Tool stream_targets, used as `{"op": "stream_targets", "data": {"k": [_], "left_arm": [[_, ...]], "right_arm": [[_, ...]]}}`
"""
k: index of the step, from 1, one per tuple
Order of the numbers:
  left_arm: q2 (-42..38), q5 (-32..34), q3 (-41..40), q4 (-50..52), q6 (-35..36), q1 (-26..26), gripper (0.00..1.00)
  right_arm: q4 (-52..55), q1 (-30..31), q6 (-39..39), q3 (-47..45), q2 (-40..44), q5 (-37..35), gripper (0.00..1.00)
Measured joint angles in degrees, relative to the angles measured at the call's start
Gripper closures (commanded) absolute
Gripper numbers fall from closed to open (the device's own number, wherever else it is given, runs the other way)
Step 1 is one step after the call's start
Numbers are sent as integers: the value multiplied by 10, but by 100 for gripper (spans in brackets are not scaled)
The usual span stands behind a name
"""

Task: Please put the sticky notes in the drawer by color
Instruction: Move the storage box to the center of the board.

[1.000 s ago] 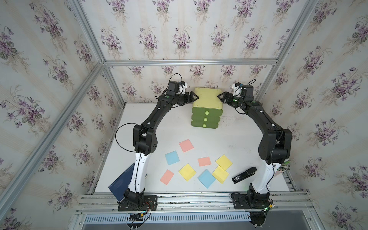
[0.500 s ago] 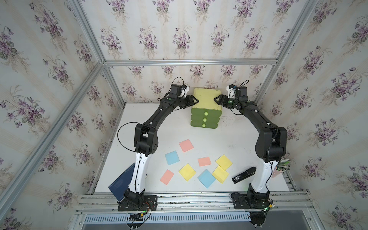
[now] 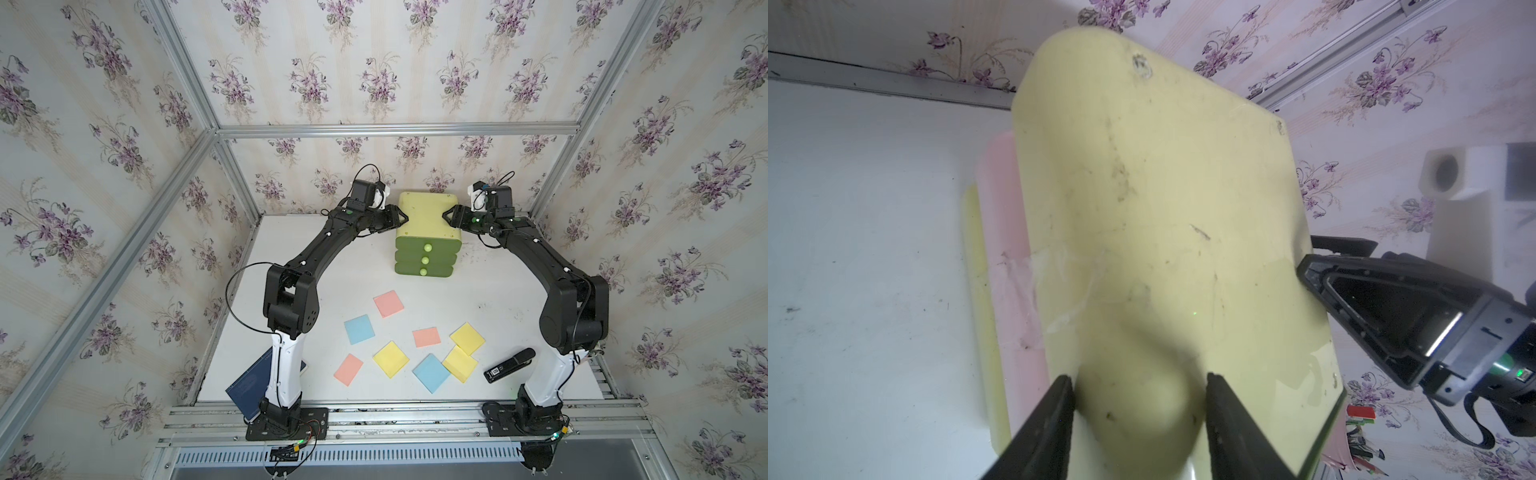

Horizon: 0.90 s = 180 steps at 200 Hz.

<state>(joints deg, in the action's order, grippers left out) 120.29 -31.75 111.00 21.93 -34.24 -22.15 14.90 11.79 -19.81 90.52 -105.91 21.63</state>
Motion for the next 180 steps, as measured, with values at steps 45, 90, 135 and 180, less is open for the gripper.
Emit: {"op": "stream_targets", "data": {"k": [45,90,135,180], "left_arm": [[-71,16,-119,-55,-2,0,50],[-76,19,-124,-59,-2,-1,46],[-72,18,-108,-42,-2,-1,31],[-90,19,-99,-23,-18,4,18]], "right_arm": [[-13,27,4,-39,30,-29,27],[-30,33,-17,-72,54,-34,27],[-7,33,-25,-73,68,-40,25],[48,24,-12,-27,61,-39,20]]}}
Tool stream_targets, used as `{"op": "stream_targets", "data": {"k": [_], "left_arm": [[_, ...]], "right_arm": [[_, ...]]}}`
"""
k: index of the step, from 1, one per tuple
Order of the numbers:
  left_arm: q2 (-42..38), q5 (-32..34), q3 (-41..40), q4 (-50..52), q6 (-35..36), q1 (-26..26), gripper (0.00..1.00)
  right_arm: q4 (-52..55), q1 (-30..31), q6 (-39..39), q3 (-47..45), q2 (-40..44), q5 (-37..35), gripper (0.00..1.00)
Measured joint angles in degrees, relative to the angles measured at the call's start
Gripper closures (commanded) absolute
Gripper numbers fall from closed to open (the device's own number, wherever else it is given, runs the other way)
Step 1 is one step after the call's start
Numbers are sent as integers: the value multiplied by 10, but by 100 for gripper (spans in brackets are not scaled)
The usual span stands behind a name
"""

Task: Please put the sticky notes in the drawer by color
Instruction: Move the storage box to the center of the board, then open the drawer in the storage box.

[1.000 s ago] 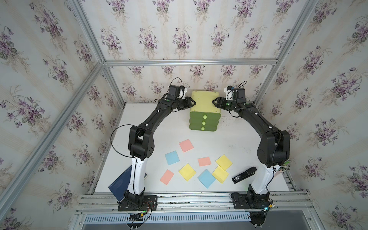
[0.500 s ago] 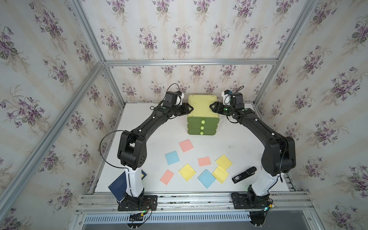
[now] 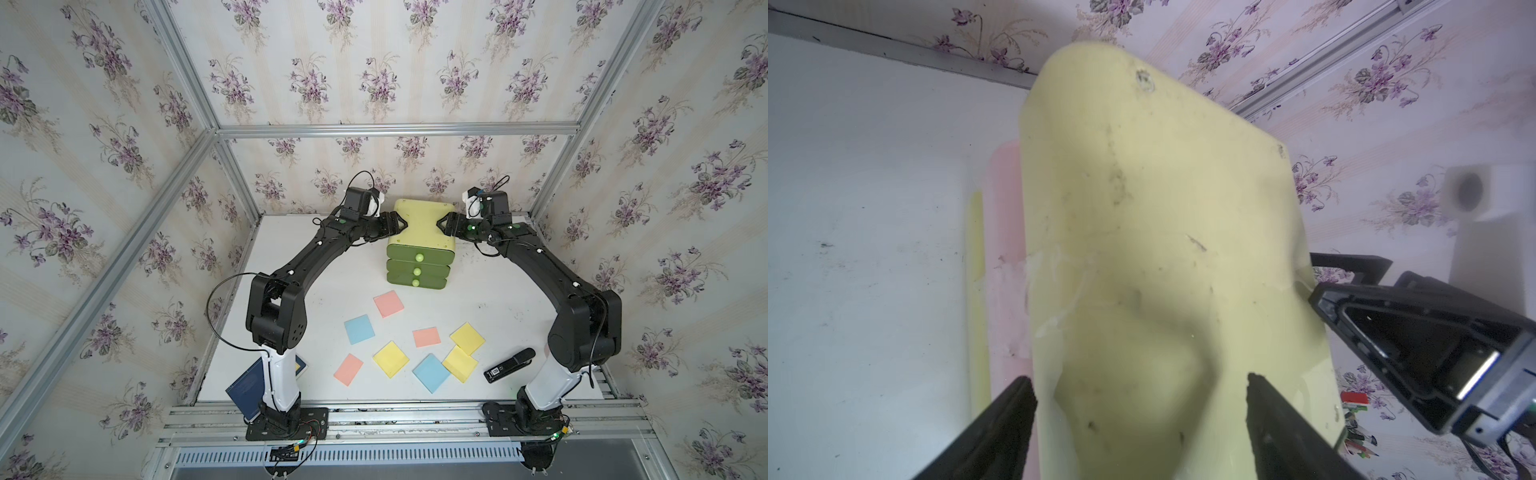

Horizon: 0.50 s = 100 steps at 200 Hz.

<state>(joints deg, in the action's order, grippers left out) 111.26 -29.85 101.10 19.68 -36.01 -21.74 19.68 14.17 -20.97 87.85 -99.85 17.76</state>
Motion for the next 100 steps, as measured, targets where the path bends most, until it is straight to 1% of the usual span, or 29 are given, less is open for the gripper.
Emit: {"op": "stream_targets", "data": {"k": [29,49,66,87,100], "left_arm": [[-40,11,-7,-7,-6,5,17],[-76,17,-52,-24,-24,7,18],[-126,15,-138,-68,-56,5,19],[-188,11,-276,-181,-136,2,19],[-217,20,-351,-249,-191,-7,20]], "right_arm": [[17,-15,10,37,-16,-19,23],[23,-21,15,73,-43,-23,24],[31,-22,19,112,-77,-23,25],[42,-22,28,154,-118,-24,26],[45,-22,30,172,-135,-20,26]]}}
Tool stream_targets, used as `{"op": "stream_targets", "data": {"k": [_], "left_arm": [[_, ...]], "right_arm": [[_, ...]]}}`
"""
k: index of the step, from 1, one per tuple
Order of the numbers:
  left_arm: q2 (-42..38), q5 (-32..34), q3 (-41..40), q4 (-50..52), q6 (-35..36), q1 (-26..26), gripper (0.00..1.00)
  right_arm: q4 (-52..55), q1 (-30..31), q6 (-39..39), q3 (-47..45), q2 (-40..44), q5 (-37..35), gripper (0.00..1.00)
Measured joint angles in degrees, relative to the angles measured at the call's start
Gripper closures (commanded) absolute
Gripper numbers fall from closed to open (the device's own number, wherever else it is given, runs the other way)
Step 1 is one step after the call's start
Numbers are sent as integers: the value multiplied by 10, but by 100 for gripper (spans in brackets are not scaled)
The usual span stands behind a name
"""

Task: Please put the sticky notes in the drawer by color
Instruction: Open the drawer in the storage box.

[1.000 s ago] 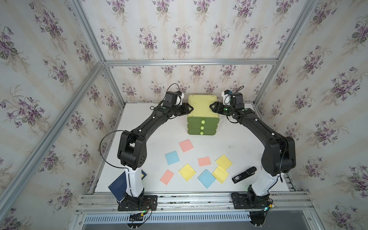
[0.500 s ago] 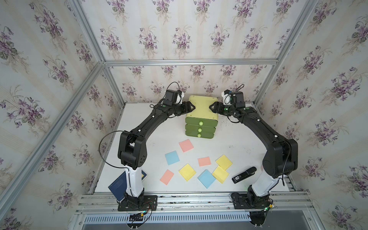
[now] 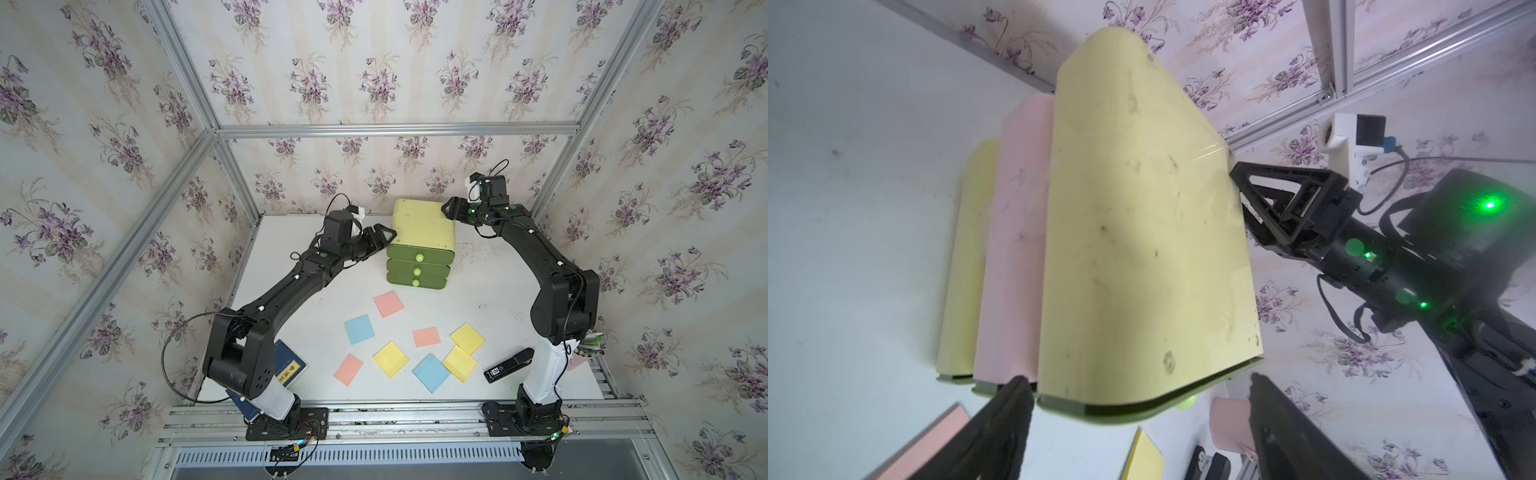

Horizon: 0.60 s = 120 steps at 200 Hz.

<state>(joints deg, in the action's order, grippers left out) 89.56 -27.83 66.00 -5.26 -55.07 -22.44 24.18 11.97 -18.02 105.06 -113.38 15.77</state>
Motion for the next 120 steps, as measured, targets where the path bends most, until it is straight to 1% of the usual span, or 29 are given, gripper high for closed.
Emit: {"op": "stream_targets", "data": {"k": [31,46,60,85,103,120], "left_arm": [[-47,31,-117,-146,-102,-41,23],[-51,68,-170,-229,-152,-70,25],[-45,105,-208,-281,-193,-105,27],[-14,167,-235,-358,-235,-163,28],[12,213,-237,-403,-254,-186,30],[33,248,-227,-425,-266,-201,31]], "right_arm": [[-10,0,2,13,-17,4,31],[-24,0,2,11,-21,6,31],[-43,0,2,1,-21,10,32],[-73,-1,0,-22,-15,19,32],[-90,-1,-2,-43,-5,20,32],[-110,-1,-6,-72,11,17,32]]}}
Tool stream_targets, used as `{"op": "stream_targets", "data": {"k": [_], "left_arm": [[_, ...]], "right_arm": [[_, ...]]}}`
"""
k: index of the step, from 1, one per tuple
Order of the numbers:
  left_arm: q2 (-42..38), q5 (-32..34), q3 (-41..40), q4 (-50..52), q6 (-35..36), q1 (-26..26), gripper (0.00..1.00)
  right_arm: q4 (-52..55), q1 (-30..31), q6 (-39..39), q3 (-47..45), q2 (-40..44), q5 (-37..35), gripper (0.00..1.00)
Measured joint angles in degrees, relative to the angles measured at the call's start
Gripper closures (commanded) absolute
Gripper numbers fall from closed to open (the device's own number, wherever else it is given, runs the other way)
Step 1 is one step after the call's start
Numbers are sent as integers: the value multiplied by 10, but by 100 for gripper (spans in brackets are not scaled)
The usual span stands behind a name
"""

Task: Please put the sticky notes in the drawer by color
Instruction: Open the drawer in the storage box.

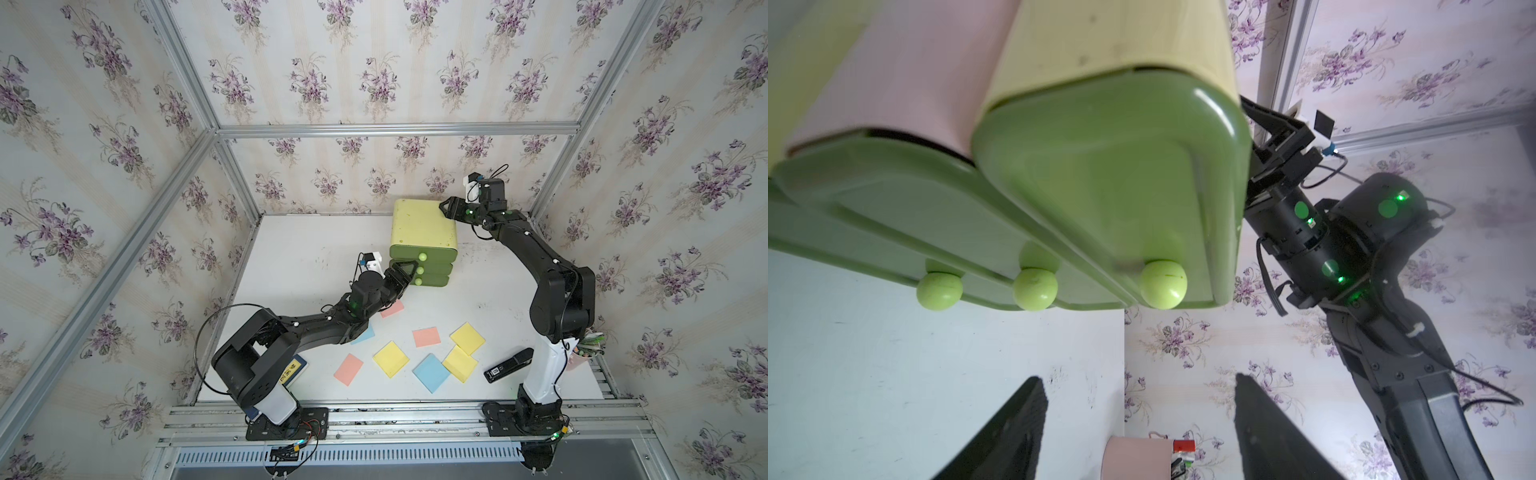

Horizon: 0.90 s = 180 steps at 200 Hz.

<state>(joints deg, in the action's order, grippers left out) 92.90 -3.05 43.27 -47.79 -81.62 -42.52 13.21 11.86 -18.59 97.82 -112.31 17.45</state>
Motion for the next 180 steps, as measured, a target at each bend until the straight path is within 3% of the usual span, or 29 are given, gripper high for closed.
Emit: {"op": "stream_targets", "data": {"k": [40,54,95,180], "left_arm": [[61,67,42,-60,-22,-19,33],[83,92,59,-62,-31,-26,44],[141,130,77,-101,-47,-50,44],[140,185,74,-130,-25,-51,58]], "right_arm": [[-9,0,-3,-12,9,-3,31],[-7,0,-3,-10,8,-3,31],[-11,0,-5,-14,9,1,31],[7,0,-2,-24,27,-5,30]]}}
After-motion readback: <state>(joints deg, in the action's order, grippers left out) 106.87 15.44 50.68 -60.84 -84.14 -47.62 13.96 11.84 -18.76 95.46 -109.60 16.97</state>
